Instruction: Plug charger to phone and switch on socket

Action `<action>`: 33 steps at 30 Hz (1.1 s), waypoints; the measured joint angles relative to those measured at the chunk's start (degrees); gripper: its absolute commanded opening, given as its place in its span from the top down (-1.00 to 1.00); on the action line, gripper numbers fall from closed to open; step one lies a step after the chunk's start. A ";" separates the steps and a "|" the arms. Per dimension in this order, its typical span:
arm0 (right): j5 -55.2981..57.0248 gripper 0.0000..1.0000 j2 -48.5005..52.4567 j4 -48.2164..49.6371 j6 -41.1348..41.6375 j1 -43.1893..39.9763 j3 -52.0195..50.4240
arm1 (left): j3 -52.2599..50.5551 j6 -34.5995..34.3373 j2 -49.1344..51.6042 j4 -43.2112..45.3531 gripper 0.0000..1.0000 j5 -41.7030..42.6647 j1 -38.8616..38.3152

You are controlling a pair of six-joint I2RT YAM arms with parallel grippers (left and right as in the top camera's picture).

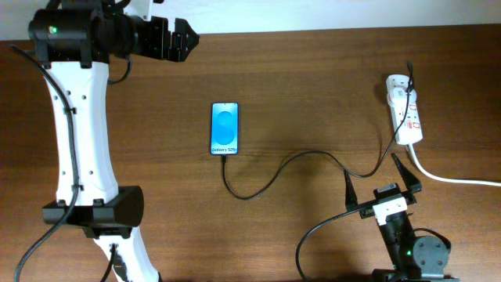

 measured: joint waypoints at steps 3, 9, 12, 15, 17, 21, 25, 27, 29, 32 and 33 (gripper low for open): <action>-0.02 -0.97 -1.77 -7.34 -0.04 1.99 -2.16 | 0.00 0.00 0.00 -0.04 -0.98 -0.02 0.00; -0.22 -0.97 -1.75 -8.15 3.61 2.14 -2.16 | 0.00 0.00 0.00 -0.04 -0.98 -0.02 0.00; -0.22 -0.97 -1.75 -8.15 4.11 2.14 -2.16 | 0.00 0.00 0.00 -0.04 -0.99 -0.02 0.00; -0.22 -0.97 -1.75 -8.17 4.28 2.14 -2.16 | 0.00 0.00 0.00 -0.07 -0.99 -0.02 0.00; -0.22 -0.97 -1.75 -8.15 4.26 2.14 -2.16 | 0.00 0.00 0.00 -2.05 -0.98 -0.02 0.00; -0.22 -0.97 -1.75 -8.17 4.28 2.16 -2.16 | 0.00 0.00 0.00 -3.96 -0.98 -1.27 0.00; -0.22 -0.97 -1.81 -8.17 4.26 2.16 -2.16 | -21.66 0.26 -9.11 13.51 -0.99 -3.93 0.00; -0.22 -0.97 -1.84 -8.17 4.26 2.19 -2.16 | -40.52 0.46 -20.15 26.38 -0.98 -6.56 0.00; -0.24 -0.97 -1.86 -8.15 4.26 2.21 -2.14 | -58.27 0.55 -35.04 35.76 -0.98 -9.35 0.44; -0.24 -0.97 -1.79 -8.17 4.28 2.21 -2.14 | -83.78 0.70 -56.28 49.20 -0.99 -10.97 4.07; -0.22 -0.97 -1.86 -8.20 4.28 2.21 -2.14 | -91.80 0.70 -61.51 56.50 -0.99 -11.06 4.98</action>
